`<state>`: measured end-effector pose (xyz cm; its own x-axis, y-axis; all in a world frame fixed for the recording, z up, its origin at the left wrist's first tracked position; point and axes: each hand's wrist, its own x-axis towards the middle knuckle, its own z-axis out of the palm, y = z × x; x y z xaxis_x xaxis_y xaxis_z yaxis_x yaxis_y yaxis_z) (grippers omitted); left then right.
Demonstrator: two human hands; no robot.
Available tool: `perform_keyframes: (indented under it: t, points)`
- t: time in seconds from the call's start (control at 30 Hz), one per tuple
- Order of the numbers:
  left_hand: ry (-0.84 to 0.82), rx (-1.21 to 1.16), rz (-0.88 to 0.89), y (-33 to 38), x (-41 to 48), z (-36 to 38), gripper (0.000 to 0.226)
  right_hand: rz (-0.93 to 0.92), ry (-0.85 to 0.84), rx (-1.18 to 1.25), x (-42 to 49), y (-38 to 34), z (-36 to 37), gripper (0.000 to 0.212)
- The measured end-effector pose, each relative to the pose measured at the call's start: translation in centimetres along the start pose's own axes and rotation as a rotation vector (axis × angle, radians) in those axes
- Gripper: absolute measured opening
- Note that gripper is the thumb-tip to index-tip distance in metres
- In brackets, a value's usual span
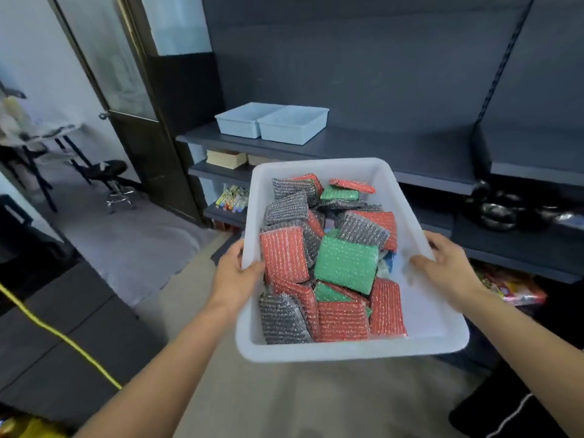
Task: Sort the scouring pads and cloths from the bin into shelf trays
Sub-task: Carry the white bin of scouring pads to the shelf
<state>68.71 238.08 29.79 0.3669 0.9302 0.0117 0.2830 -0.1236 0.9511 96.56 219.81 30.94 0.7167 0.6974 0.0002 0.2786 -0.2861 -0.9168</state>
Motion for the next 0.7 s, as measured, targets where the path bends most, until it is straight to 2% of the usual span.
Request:
perform_keyframes:
  t: [0.3,0.53,0.7]
  points:
    - [-0.178,-0.011,0.044,6.4,18.3,6.2,0.038,0.026,0.173,-0.038,15.2,-4.0,-2.6,0.028]
    - [-0.335,0.001,0.043,8.0,31.5,9.9,0.032,0.151,0.237,-0.091,24.5,-5.6,-2.1,0.02]
    - [-0.458,0.05,0.088,9.5,38.3,12.5,0.036,0.273,0.294,-0.111,28.6,-6.5,-2.1,0.009]
